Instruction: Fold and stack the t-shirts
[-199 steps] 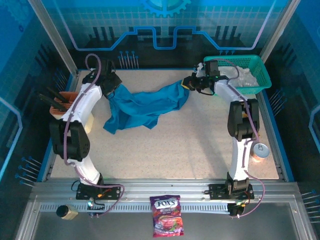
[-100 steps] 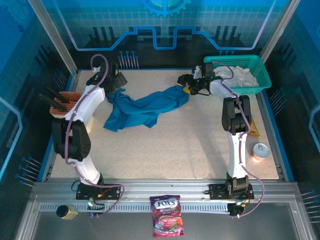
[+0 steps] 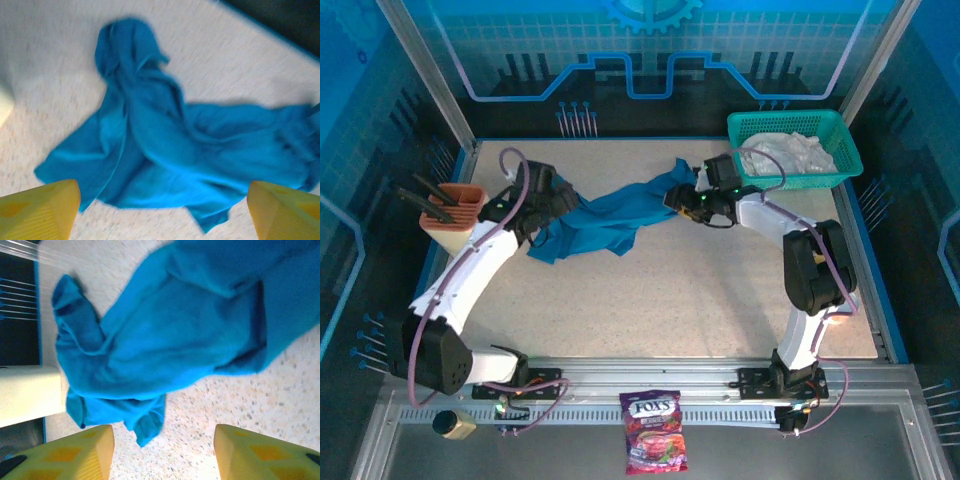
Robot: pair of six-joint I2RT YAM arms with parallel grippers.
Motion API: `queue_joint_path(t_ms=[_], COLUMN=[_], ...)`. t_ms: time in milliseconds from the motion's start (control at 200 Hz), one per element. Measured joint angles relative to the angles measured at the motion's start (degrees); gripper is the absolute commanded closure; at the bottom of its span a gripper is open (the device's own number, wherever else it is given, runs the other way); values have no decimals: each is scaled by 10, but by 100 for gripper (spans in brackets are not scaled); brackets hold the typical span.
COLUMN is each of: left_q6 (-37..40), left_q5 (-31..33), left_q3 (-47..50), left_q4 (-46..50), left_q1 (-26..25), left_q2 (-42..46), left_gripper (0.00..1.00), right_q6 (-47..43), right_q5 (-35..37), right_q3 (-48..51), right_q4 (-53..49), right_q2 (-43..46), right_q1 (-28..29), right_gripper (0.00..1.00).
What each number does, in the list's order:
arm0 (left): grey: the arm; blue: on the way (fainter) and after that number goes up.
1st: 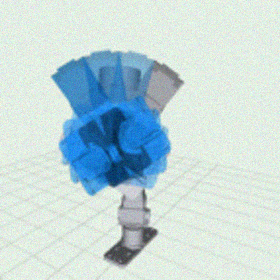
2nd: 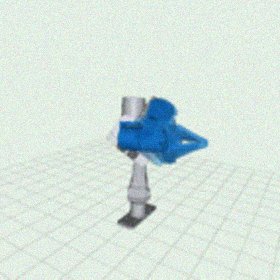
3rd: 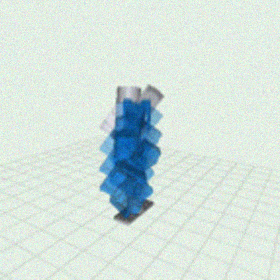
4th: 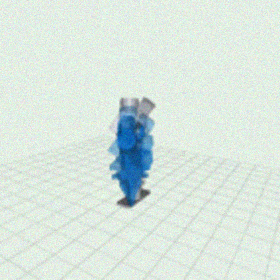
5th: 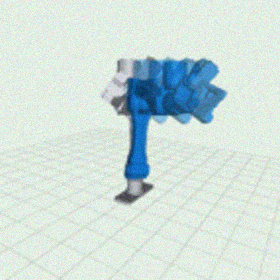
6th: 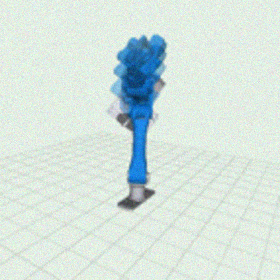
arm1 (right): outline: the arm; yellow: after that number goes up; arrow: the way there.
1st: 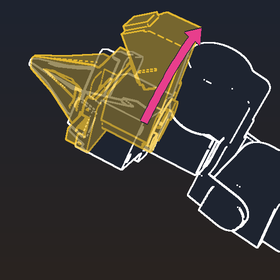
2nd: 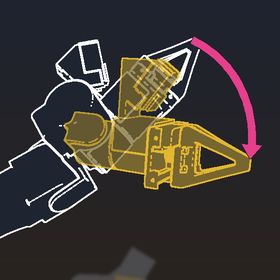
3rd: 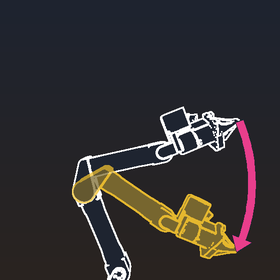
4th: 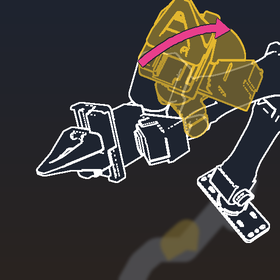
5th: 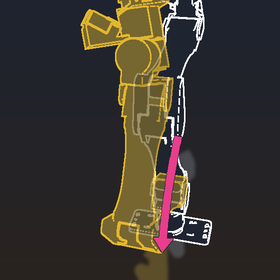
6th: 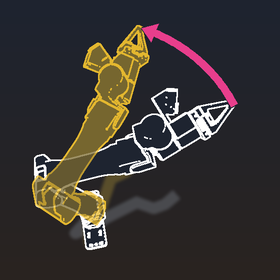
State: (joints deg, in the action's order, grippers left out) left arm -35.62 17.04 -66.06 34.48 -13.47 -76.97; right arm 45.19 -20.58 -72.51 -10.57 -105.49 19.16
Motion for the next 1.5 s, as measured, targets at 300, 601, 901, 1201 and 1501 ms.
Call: queue_joint_path(t_ms=[300, 601, 901, 1201, 1501], left_q6=[-16, -13, 3, 19, 23], left_q5=[-7, 12, 23, 23, 21], left_q3=[7, -47, -62, -62, -52], left_q4=[-27, -53, -67, -75, -87], left_q1=[-1, 0, 17, 32, 32], left_q2=[-111, -242, -287, -308, -323], left_gripper=[6, 5, 5, 18, 100], right_q6=[67, 87, 84, 55, -58], right_q5=[105, 153, 197, 239, 317], right_q3=[21, -42, -107, -118, -88], right_q4=[21, 9, -28, -53, -156], right_q2=[-41, -118, -163, -168, -40], right_q1=[7, 14, 31, 41, 41], right_gripper=[45, 56, 78, 100, 100])
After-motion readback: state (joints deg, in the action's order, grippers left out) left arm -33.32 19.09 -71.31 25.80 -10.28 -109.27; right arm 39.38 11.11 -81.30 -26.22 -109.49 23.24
